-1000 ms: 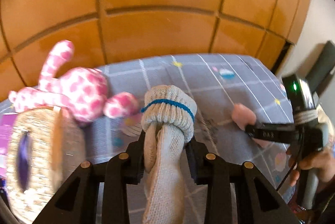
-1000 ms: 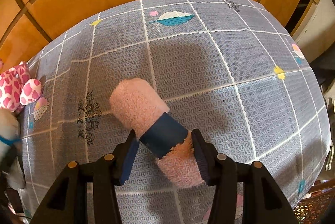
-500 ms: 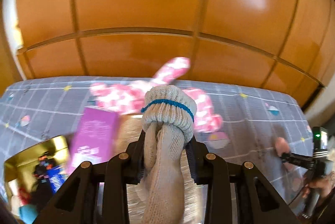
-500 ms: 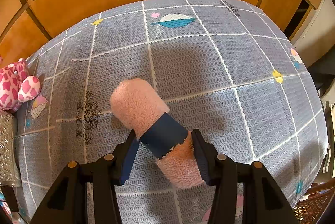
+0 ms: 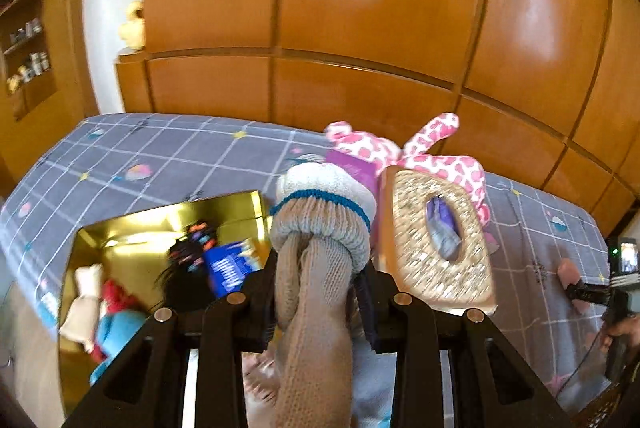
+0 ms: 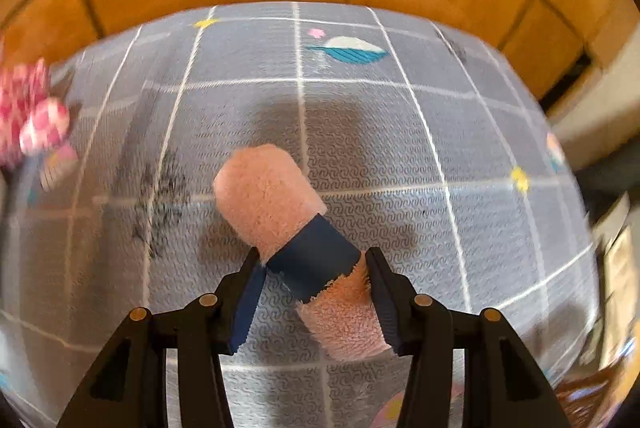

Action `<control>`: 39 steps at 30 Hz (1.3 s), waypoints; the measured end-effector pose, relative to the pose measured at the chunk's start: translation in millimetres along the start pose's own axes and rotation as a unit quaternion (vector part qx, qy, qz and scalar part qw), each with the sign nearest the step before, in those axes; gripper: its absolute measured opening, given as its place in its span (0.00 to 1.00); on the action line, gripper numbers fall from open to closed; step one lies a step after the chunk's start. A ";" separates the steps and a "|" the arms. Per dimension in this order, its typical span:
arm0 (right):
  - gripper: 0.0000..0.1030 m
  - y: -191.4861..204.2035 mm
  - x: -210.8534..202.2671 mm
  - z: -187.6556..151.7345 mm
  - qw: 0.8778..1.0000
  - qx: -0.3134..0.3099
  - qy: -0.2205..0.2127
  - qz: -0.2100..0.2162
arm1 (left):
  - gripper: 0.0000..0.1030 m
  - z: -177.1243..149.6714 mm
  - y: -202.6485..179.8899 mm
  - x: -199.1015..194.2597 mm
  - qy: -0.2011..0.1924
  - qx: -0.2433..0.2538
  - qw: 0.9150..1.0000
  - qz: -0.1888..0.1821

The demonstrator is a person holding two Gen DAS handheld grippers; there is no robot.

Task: Organize soft objects
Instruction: 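Carry the white glove into the gold box and open the left tool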

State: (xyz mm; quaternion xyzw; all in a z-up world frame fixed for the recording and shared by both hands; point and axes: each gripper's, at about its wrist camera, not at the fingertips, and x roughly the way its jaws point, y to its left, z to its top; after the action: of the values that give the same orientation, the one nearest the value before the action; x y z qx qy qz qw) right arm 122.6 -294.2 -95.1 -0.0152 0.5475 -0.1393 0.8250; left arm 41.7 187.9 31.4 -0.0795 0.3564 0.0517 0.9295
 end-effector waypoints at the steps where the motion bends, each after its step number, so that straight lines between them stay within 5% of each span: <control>1: 0.47 2.7 -1.5 -0.9 1.000 -0.009 -0.003 -0.006 | 0.33 -4.5 4.9 -3.5 -0.001 -0.004 1.000 0.004; 21: 0.46 8.1 -2.5 -5.2 0.999 -0.030 0.003 -0.027 | 0.33 -70.7 57.3 -11.8 0.039 -0.033 0.998 0.041; 28: 0.42 7.2 -1.4 -6.0 0.999 -0.029 0.005 -0.034 | 0.33 -47.9 95.5 -48.7 -0.009 -0.076 0.996 0.046; 33: 0.42 6.0 -1.1 -4.4 0.999 -0.027 0.003 -0.032 | 0.33 -29.5 150.2 -102.4 -0.064 -0.107 0.987 0.103; 37: 0.42 6.5 -1.4 -3.2 0.999 -0.027 0.002 -0.031 | 0.33 -39.3 176.5 -110.8 -0.058 -0.123 0.981 0.142; 39: 0.42 7.4 -1.5 -3.1 0.999 -0.028 0.002 -0.032 | 0.33 -50.7 176.6 -94.5 -0.030 -0.140 0.983 0.113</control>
State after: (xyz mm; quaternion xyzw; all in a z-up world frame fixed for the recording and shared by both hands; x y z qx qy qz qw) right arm 120.9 -286.3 -96.3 -0.0557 0.5518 -0.1496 0.8185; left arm -88.5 348.2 38.0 -0.1663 0.3245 0.2080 0.9077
